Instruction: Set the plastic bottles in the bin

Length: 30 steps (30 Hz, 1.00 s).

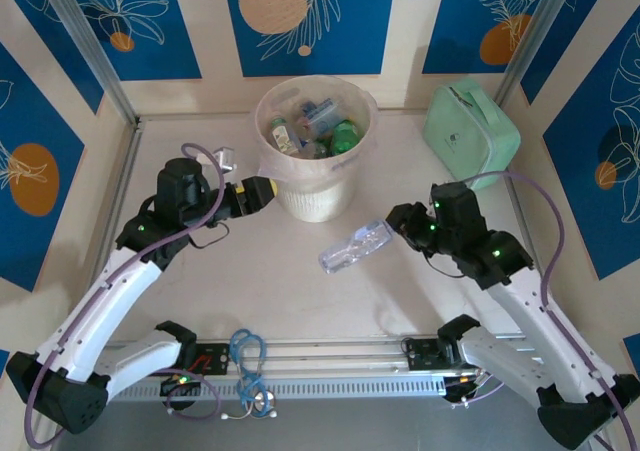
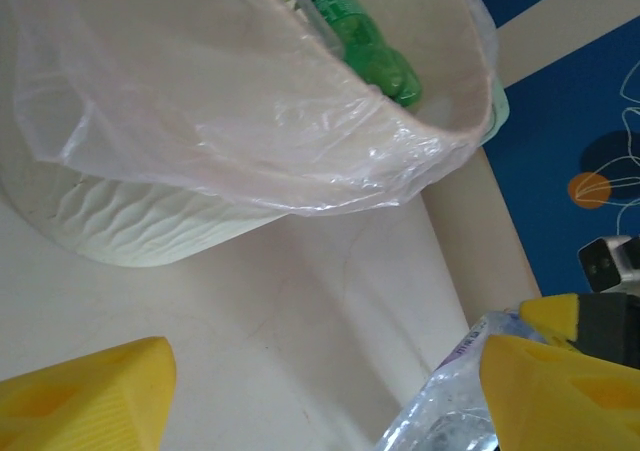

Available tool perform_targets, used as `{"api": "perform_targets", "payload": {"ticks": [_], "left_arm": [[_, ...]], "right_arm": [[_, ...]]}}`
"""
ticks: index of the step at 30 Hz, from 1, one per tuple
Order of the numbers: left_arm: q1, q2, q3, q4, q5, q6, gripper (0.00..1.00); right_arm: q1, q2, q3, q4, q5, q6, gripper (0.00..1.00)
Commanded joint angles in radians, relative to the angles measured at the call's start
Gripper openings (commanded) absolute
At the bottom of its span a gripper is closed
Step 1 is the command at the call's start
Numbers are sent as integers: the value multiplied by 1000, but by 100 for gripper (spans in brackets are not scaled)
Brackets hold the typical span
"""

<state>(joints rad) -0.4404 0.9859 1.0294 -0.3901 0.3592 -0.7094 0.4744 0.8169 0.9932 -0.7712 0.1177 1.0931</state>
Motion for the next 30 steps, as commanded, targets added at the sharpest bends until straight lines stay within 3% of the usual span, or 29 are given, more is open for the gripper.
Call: {"api": "perform_targets", "payload": {"ticks": [1, 10, 20, 30], "left_arm": [[5, 2, 35, 30, 24, -12, 79], [5, -35, 7, -41, -86, -33, 82], [5, -48, 3, -39, -88, -51, 82], [6, -65, -10, -68, -105, -30, 82]], "right_arm": [[-32, 19, 98, -67, -90, -77, 23], [-147, 223, 425, -9, -291, -97, 22], [-196, 603, 827, 54, -350, -92, 24], [-257, 843, 1068, -19, -408, -134, 25]]}}
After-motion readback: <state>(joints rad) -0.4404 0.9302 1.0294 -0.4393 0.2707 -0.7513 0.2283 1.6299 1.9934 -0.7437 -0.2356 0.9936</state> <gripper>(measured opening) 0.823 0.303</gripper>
